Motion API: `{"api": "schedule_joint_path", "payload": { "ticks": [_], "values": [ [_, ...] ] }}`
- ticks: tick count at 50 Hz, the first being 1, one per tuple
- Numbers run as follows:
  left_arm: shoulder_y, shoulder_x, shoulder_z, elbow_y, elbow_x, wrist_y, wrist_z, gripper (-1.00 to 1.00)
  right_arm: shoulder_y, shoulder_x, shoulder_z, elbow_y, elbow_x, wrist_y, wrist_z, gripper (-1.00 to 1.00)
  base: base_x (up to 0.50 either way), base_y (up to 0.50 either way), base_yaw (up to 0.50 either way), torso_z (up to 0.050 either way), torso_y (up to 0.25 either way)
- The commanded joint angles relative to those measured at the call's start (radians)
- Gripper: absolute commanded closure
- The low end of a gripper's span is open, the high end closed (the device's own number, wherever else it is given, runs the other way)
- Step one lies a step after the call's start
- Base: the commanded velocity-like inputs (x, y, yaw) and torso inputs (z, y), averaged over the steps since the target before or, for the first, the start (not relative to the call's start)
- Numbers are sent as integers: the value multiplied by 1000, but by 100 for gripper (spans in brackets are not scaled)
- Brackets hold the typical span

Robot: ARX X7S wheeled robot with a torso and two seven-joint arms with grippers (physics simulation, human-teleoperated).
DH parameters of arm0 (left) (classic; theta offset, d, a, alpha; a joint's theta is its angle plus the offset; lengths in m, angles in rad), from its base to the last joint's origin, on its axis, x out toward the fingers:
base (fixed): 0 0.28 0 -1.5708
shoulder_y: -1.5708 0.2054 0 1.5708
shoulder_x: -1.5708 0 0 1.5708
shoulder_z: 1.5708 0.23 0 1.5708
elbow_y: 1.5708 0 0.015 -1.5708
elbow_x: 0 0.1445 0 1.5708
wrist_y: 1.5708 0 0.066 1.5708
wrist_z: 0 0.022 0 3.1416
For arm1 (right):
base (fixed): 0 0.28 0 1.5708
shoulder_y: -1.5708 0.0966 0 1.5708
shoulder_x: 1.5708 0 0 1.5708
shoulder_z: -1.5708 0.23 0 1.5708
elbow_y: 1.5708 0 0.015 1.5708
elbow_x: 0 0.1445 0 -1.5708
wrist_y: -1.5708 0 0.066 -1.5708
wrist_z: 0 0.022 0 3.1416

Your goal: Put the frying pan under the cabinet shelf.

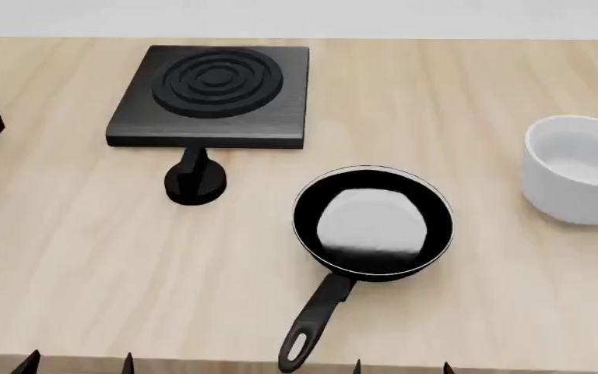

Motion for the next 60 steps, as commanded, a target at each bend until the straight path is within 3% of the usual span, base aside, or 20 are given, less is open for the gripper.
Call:
{"api": "schedule_joint_path", "payload": {
  "ticks": [1, 16, 30, 39, 43, 45, 53, 60],
  "values": [
    [3, -8, 0, -2, -8, 6, -8, -100, 8, 75, -88, 12, 75, -11, 87, -100, 0, 0, 0, 0, 0],
    [25, -63, 55, 101, -51, -33, -63, -100, -24, 93, -106, -38, 95, 2, 110, -100, 0, 0, 0, 0, 0],
    [145, -130, 58, 693, -12, -62, -95, -100, -34, 118, -117, -126, 107, 43, 136, -100, 0, 0, 0, 0, 0],
    [199, -169, 42, 897, -9, 20, -97, -100, -41, 128, -119, -149, 119, 52, 145, -100, 0, 0, 0, 0, 0],
    [216, -186, 33, 937, 4, 84, -95, -100, -42, 133, -120, -163, 124, 59, 150, -100, 0, 0, 0, 0, 0],
    [231, -182, 13, 951, -27, 212, -110, -100, -41, 133, -116, -173, 132, 67, 156, -100, 0, 0, 0, 0, 0],
    [266, -204, -11, 1029, -19, 230, -116, -100, -47, 146, -123, -239, 135, 101, 170, -100, 0, 0, 0, 0, 0],
    [336, -256, -27, 1047, -47, 395, -141, -100, -56, 156, -125, -296, 141, 125, 183, -100, 0, 0, 0, 0, 0]
  ]
}}
